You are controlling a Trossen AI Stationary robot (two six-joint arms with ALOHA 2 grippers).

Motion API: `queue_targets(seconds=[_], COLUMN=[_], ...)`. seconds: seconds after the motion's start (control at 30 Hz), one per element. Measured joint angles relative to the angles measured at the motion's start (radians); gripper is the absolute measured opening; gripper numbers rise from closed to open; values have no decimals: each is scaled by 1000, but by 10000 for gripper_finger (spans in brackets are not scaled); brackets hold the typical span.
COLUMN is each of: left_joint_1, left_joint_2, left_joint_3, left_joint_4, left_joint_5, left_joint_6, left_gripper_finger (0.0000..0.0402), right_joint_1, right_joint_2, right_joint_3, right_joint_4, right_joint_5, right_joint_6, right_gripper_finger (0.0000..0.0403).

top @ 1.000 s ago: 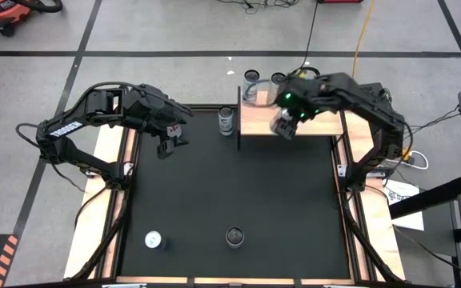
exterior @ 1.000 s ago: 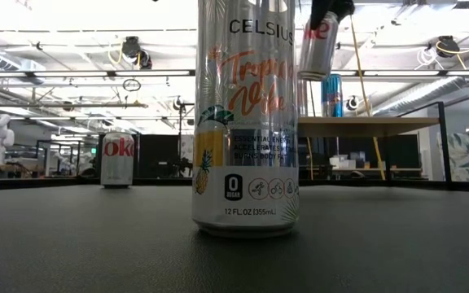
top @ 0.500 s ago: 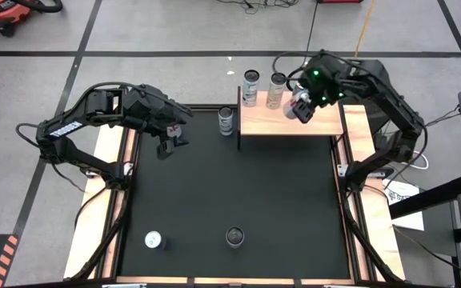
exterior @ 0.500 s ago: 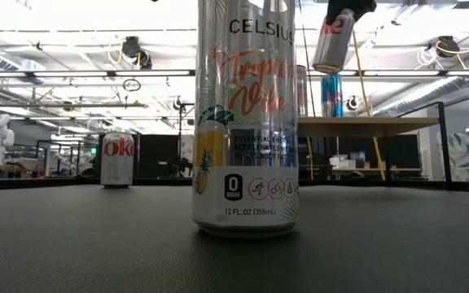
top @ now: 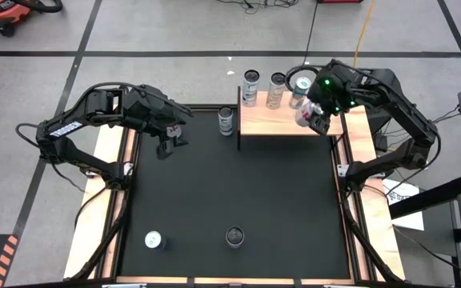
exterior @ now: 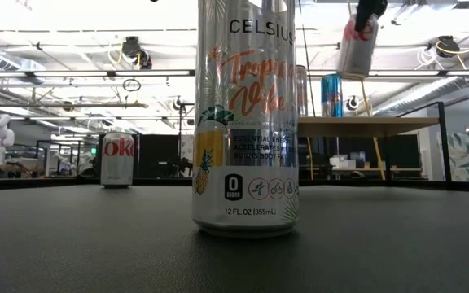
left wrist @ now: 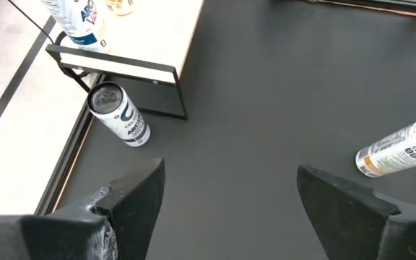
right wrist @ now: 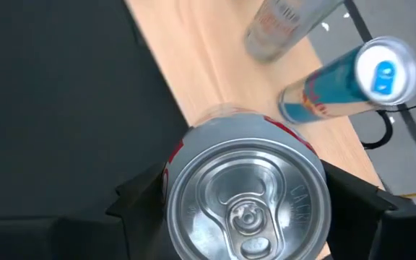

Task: Place canned beverage on shelf
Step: Put the bottom red-silver soda can on the shelf

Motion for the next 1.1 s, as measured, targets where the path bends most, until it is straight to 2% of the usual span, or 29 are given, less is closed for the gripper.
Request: queue_targets(seconds=[0.33,0.6,0.8,1.0,1.1], left_joint_1=[0,0,0,0,0], left_joint_2=[0,0,0,0,0], left_joint_3=[0,0,0,0,0], left_joint_4=[26,26,27,26,26], left_joint_5=[0,0,0,0,0], left_joint_6=[-51,-52,-53,-52,-52], left_gripper_finger=[318,318,318,318,318], right_joint_1=[0,-7,-86,-189,-234], right_joint_2=[-22,-22,-22,-22,-22], right_joint_3=[-91,-94,-94,-94,-94], right_joint_4=[2,2,1,2,1], right_joint_5=[9,176,106,97,35], right_joint_6=[-241,-336,-284,-304,-331], right_gripper_finger=[266,267,269,269,269])
